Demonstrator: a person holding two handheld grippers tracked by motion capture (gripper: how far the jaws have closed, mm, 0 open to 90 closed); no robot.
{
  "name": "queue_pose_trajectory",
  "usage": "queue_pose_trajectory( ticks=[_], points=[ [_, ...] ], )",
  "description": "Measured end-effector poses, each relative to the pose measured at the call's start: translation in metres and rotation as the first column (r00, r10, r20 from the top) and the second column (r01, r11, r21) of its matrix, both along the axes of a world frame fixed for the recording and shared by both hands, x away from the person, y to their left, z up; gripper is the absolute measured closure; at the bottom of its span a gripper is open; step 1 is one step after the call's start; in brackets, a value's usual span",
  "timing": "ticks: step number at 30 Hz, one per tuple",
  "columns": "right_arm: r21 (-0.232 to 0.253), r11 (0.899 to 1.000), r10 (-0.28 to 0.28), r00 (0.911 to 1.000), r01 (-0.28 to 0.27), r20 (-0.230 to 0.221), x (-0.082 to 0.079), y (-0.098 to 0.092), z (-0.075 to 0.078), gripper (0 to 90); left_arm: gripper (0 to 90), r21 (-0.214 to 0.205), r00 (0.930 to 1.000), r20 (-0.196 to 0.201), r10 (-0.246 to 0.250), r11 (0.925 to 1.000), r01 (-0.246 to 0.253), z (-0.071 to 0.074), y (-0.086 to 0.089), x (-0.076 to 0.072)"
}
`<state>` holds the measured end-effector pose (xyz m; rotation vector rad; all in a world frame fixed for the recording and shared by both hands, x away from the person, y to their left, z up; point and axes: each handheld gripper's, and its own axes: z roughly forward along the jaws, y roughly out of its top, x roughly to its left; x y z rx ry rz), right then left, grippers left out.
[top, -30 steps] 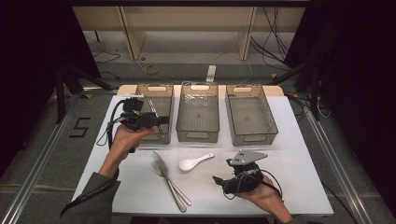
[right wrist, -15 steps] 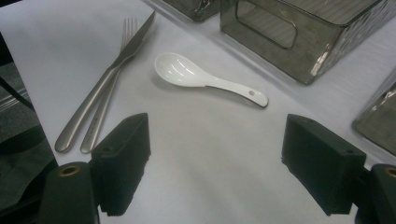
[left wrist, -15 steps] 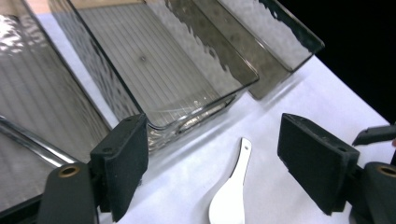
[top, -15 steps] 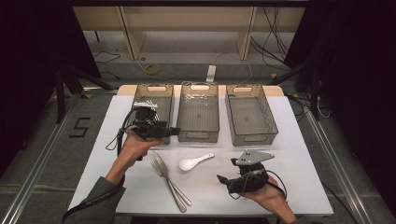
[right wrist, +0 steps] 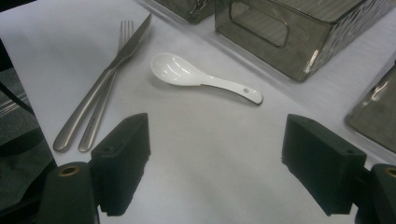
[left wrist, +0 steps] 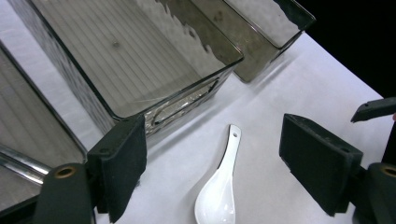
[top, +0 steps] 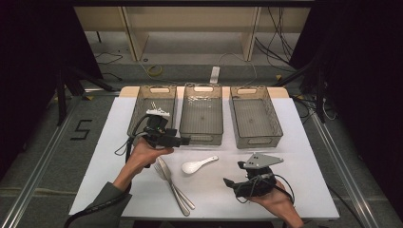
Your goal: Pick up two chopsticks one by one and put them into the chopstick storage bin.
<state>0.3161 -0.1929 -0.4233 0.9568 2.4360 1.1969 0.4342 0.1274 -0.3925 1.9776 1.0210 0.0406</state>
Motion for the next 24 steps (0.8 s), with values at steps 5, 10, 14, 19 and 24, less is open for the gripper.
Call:
queue_pose_trajectory(
  ticks=[5,10,14,19,24],
  points=[
    [0.011,1.000,-0.011,0.9999,0.011,0.002,0.001,-0.004,0.000,24.4,22.8,0.016,0.9996,0.012,-0.027,0.9995,0.027,-0.001,-0.006,-0.003],
    [0.021,1.000,-0.020,0.9998,0.020,0.004,0.001,-0.008,0.000,24.4,22.7,0.014,0.9986,-0.003,-0.052,0.9985,0.052,-0.004,-0.013,-0.006],
    [0.029,0.999,-0.024,0.9997,0.023,0.007,0.001,-0.010,0.000,24.4,22.7,0.027,0.9972,-0.006,-0.075,0.9968,0.075,-0.008,-0.020,-0.006],
    [0.045,0.998,-0.033,0.9995,0.032,0.005,0.000,-0.014,0.001,24.4,22.7,0.060,0.9948,-0.018,-0.101,0.9930,0.102,-0.012,-0.026,-0.008],
    [0.046,0.998,-0.040,0.9992,0.040,0.004,-0.001,-0.018,0.000,24.4,22.8,0.091,0.9939,-0.031,-0.106,0.9900,0.108,-0.017,-0.030,-0.008]
  ],
)
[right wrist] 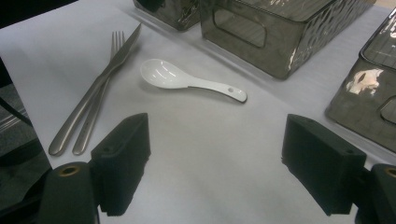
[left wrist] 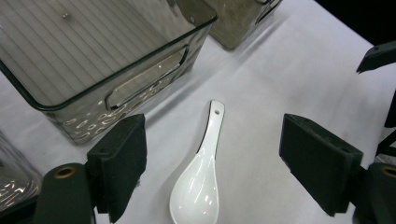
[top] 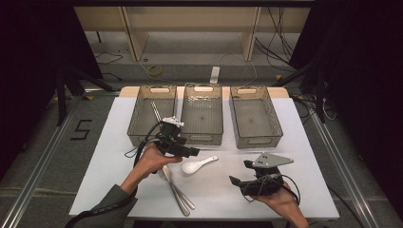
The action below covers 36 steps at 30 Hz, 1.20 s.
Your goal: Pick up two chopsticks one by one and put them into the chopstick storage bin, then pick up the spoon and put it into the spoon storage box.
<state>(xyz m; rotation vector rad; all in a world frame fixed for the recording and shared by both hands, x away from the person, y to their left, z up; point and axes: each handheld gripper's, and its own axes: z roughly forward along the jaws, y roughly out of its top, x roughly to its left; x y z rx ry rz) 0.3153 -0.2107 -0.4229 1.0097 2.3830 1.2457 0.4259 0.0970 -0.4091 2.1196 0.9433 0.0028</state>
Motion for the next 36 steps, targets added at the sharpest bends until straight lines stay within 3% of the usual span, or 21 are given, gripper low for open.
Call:
queue_pose_trajectory(
  ticks=[12,24,36],
  points=[
    [0.010,1.000,-0.015,0.9999,0.015,-0.002,-0.002,-0.006,0.000,24.4,22.3,0.056,0.9992,-0.017,-0.036,0.9977,0.037,-0.009,-0.012,-0.001],
    [0.013,1.000,-0.021,0.9998,0.021,-0.005,-0.004,-0.010,0.000,24.4,19.1,0.098,0.9991,-0.014,-0.041,0.9943,0.042,-0.016,-0.021,-0.003],
    [0.006,1.000,-0.019,0.9998,0.019,-0.004,-0.005,-0.010,-0.001,24.4,26.6,0.158,0.9958,-0.017,-0.090,0.9832,0.091,-0.024,-0.037,-0.001]
  ],
)
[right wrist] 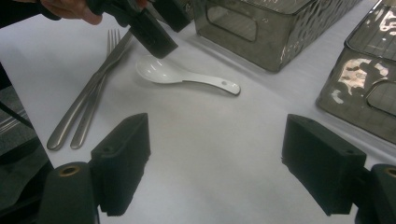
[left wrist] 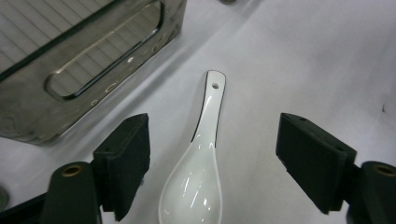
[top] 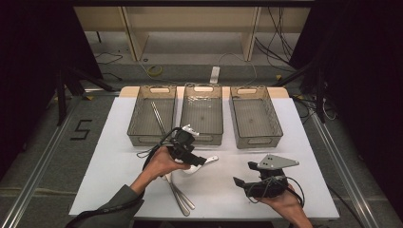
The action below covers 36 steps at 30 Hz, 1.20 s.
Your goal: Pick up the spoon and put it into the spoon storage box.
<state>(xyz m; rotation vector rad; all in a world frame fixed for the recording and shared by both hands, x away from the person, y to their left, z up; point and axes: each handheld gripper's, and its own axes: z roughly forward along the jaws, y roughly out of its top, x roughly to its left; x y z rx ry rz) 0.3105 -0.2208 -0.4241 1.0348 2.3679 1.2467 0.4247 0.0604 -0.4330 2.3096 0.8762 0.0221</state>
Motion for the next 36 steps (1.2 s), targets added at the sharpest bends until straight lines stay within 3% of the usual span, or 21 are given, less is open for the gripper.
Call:
queue_pose_trajectory(
  ticks=[11,20,25,32,36],
  points=[
    [-0.011,1.000,0.006,1.0000,-0.006,-0.006,0.000,0.003,-0.002,24.6,37.9,0.070,0.9974,-0.048,-0.054,0.9959,0.057,-0.019,-0.016,0.007],
    [-0.015,1.000,0.009,0.9999,-0.010,-0.011,0.000,0.004,-0.002,24.8,48.4,0.145,0.9958,-0.052,-0.076,0.9861,0.082,-0.029,-0.021,0.010],
    [-0.015,1.000,0.011,0.9999,-0.011,-0.013,0.001,0.003,-0.003,25.1,54.8,0.161,0.9954,-0.055,-0.078,0.9832,0.086,-0.031,-0.024,0.012],
    [-0.016,1.000,0.012,0.9998,-0.012,-0.013,0.001,0.003,-0.002,25.3,62.0,0.201,0.9952,-0.042,-0.088,0.9749,0.095,-0.033,-0.028,0.014],
    [-0.018,1.000,0.017,0.9997,-0.017,-0.016,0.001,0.003,-0.003,25.3,67.6,0.234,0.9946,-0.005,-0.104,0.9669,0.102,-0.033,-0.031,0.012]
  ],
)
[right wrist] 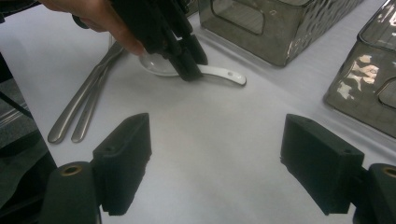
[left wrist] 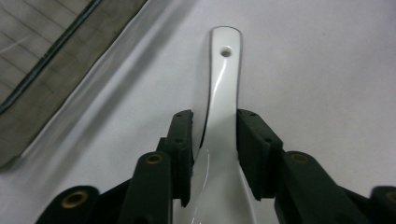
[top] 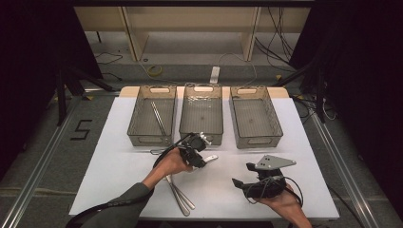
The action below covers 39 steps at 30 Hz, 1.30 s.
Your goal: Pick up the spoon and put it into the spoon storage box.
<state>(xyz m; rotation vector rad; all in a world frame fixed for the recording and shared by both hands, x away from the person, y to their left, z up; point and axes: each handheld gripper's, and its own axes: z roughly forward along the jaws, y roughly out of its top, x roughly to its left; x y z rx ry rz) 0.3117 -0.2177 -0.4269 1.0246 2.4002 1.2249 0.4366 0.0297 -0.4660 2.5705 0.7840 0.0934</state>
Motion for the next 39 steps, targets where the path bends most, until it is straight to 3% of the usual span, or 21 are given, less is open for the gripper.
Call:
queue_pose_trajectory(
  ticks=[9,14,22,33,39],
  points=[
    [0.000,1.000,-0.002,1.0000,0.002,-0.001,0.000,-0.001,0.000,25.4,71.4,0.007,0.9998,0.004,-0.019,0.9998,0.019,0.001,0.001,0.000],
    [0.002,1.000,-0.007,1.0000,0.007,0.000,0.001,-0.003,0.001,25.7,72.6,-0.016,0.9999,-0.006,-0.015,0.9998,0.015,0.002,0.005,0.002],
    [0.004,1.000,-0.009,1.0000,0.009,0.002,0.001,-0.003,0.001,26.0,73.5,-0.056,0.9999,0.011,-0.012,0.9983,0.012,0.011,0.010,0.001],
    [0.004,1.000,-0.010,1.0000,0.010,0.003,0.001,-0.004,0.002,26.1,74.1,-0.103,0.9988,0.049,-0.003,0.9947,0.008,0.027,0.018,-0.003],
    [0.004,1.000,-0.012,0.9999,0.012,0.002,0.001,-0.004,0.002,26.1,74.7,-0.153,0.9972,0.074,0.012,0.9882,-0.001,0.040,0.023,-0.004]
  ],
)
